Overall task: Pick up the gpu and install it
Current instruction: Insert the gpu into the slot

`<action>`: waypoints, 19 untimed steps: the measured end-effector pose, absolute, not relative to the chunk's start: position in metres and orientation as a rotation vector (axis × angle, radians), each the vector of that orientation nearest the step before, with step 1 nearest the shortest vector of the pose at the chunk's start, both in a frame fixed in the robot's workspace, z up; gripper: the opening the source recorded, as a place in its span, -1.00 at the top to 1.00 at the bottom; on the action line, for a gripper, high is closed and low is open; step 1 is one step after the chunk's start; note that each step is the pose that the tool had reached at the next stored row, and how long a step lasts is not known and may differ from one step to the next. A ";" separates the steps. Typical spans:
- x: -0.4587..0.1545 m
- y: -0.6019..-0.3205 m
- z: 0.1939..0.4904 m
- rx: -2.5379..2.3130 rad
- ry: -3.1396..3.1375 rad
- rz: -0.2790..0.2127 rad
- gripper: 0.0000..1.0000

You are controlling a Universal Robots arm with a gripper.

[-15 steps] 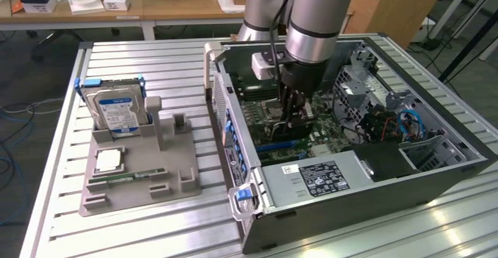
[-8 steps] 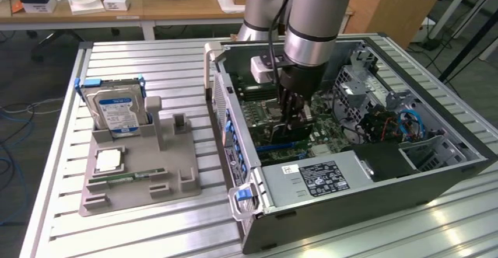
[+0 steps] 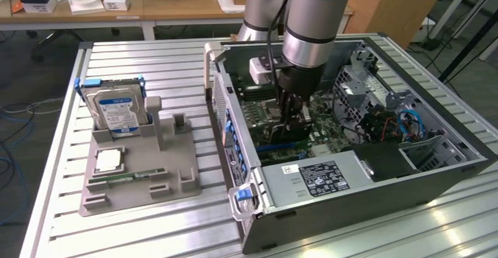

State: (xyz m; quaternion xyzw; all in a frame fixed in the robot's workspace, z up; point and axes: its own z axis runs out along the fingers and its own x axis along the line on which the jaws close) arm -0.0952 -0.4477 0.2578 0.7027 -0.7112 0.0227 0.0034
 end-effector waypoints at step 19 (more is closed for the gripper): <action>-0.096 -0.447 0.255 2.203 -2.230 0.072 0.48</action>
